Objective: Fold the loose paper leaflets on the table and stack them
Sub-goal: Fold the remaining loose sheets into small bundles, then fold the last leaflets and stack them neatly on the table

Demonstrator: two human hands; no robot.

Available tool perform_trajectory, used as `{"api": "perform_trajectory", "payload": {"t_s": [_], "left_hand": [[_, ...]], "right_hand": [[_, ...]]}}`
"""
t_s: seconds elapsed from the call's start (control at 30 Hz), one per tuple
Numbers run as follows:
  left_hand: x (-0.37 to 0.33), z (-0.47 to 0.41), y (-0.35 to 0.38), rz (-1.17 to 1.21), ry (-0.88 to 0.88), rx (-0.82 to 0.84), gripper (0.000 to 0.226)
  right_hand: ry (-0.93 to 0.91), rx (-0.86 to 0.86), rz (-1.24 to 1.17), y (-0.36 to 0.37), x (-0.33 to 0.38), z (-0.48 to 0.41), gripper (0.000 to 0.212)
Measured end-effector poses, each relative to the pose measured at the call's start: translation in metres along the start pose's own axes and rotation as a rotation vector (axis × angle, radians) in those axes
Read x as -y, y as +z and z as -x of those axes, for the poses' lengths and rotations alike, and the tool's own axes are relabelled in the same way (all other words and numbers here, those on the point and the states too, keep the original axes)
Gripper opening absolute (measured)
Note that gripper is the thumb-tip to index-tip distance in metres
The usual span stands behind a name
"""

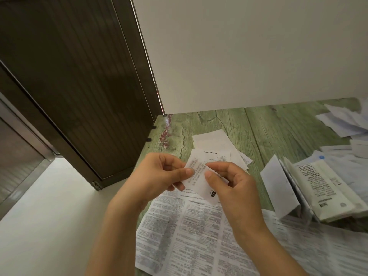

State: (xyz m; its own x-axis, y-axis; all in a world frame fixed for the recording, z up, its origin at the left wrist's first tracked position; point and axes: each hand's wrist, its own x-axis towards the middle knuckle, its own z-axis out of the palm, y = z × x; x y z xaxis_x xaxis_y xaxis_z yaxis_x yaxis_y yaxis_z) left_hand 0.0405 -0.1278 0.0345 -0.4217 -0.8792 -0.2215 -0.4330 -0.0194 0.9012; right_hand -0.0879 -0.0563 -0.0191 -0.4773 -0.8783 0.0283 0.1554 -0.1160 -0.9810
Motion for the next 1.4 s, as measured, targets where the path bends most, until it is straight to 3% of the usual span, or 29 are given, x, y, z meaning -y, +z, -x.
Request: {"api": "perform_trajectory", "payload": {"t_s": [0.3,0.53,1.03,1.1,1.23,1.4], "left_hand": [[-0.002,0.0,0.008,-0.064,0.043,0.066,0.008],[-0.001,-0.004,0.017,-0.03,0.126,-0.062,0.011],[0.001,0.005,-0.009,0.023,0.16,-0.229,0.011],[0.001,0.007,-0.013,0.089,0.166,-0.329,0.011],[0.02,0.004,-0.041,0.413,0.097,-0.796,0.016],[0.051,-0.028,-0.02,0.521,-0.01,-0.864,0.014]], "right_hand": [[-0.019,-0.006,0.078,-0.003,-0.001,-0.003,0.013],[-0.069,0.022,0.125,-0.001,-0.002,-0.002,0.013],[0.01,-0.015,0.043,0.01,0.0,0.007,0.022],[-0.001,-0.056,0.05,0.008,-0.001,0.006,0.024],[-0.016,-0.145,0.057,0.002,-0.005,0.005,0.026],[-0.025,-0.096,0.078,0.01,-0.01,0.008,0.028]]}}
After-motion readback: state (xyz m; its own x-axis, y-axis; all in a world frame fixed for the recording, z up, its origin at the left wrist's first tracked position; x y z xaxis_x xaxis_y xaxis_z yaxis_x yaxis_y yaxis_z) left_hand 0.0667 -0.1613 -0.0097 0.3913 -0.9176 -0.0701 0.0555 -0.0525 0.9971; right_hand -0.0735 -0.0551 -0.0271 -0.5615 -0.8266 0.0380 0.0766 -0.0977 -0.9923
